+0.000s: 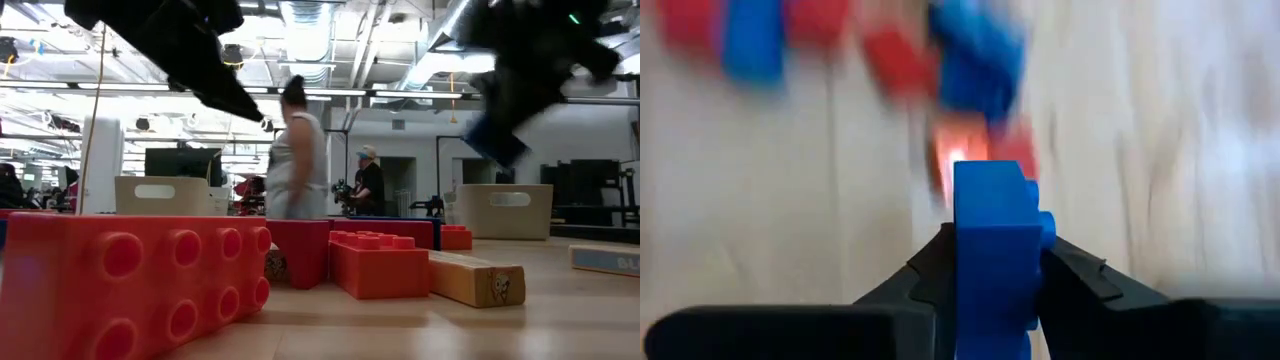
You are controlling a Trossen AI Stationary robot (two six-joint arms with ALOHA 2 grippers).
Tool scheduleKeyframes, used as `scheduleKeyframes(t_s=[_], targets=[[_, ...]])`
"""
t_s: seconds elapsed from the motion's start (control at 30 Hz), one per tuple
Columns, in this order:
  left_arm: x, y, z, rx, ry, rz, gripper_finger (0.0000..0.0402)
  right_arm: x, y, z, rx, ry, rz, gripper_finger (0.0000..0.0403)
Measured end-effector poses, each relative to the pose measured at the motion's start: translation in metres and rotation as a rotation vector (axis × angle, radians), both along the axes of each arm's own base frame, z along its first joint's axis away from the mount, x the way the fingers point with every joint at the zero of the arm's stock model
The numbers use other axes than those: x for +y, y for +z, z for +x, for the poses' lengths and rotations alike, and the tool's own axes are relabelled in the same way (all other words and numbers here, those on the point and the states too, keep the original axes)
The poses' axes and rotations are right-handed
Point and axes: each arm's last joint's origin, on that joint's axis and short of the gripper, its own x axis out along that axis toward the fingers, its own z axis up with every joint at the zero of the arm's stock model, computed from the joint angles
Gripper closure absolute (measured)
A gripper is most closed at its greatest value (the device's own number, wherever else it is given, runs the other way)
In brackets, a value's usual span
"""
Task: Sort blocks by size
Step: Put the large blue game piece into the white bin
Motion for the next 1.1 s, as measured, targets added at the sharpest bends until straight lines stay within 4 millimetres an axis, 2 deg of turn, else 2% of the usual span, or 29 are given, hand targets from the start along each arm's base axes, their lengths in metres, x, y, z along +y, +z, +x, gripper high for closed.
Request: scheduleKeyframes(t_s=[0.27, 0.47, 0.9, 1.1], targets=[[-0.004, -0.009, 0.024, -0.106, -0.031, 0.038, 0.0153, -0.002, 0.035, 0.032, -0.447, 0.086, 0.004, 0.0282], [-0.007, -0.011, 0.037, -0.205, -0.064, 0.051, 0.0153, -0.002, 0.048, 0.053, -0.668, 0.123, -0.038, 0.0272], [-0.008, 0.008, 0.044, -0.404, -0.066, 0.054, 0.0153, 0.005, 0.044, 0.086, -0.910, 0.197, -0.141, 0.0272], [-0.009, 0.012, 0.044, -0.449, -0.070, 0.070, 0.0159, 0.000, 0.042, 0.094, -0.991, 0.239, -0.077, 0.0275]])
